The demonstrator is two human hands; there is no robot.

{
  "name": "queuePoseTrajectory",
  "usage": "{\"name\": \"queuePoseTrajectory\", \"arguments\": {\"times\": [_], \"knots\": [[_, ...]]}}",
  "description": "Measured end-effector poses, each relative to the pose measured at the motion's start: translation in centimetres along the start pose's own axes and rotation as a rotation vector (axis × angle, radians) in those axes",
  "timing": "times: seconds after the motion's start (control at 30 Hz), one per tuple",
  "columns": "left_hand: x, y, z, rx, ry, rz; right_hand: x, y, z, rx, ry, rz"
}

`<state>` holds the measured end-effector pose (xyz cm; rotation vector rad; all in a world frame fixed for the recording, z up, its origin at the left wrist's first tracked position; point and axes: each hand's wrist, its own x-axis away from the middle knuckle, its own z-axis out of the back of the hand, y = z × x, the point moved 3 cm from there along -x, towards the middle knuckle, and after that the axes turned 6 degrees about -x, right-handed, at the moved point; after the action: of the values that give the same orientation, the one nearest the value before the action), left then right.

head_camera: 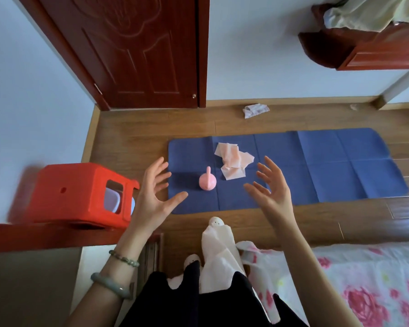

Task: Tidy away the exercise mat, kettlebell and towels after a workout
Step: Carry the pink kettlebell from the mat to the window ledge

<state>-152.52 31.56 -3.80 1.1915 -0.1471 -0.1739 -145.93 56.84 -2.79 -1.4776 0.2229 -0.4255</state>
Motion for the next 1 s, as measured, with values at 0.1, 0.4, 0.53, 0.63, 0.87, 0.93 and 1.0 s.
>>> {"name": "queuePoseTrajectory", "arguments": {"times": [0.1, 0.4, 0.53, 0.63, 0.87, 0.93, 1.0], "knots": [[-3.2, -0.3, -1.0, -0.006, 0.006, 0.025, -3.8, 0.2, 0.3, 0.022, -0.029, 0.002], [-13.2, -4.9, -5.4, -0.058, 0.012, 0.184, -15.2, 3.5, 1.7, 0.075, -0.091, -0.091], [-16.8, -7.6, -6.6, -0.098, -0.045, 0.202, -19.3, 5.1, 1.3, 0.075, -0.111, -0.109], [-19.0, -9.5, -7.2, -0.101, -0.08, 0.21, -21.5, 7.1, 0.3, 0.103, -0.122, -0.142], [-23.5, -17.4, -10.2, -0.216, -0.21, 0.267, -24.4, 15.7, -2.1, 0.149, -0.059, -0.26], [-24.8, -21.2, -11.9, -0.279, -0.302, 0.273, -25.3, 19.4, -2.7, 0.162, -0.029, -0.274], [-26.0, -25.4, -13.9, -0.353, -0.401, 0.254, -26.4, 23.5, -3.5, 0.174, -0.019, -0.291]]}}
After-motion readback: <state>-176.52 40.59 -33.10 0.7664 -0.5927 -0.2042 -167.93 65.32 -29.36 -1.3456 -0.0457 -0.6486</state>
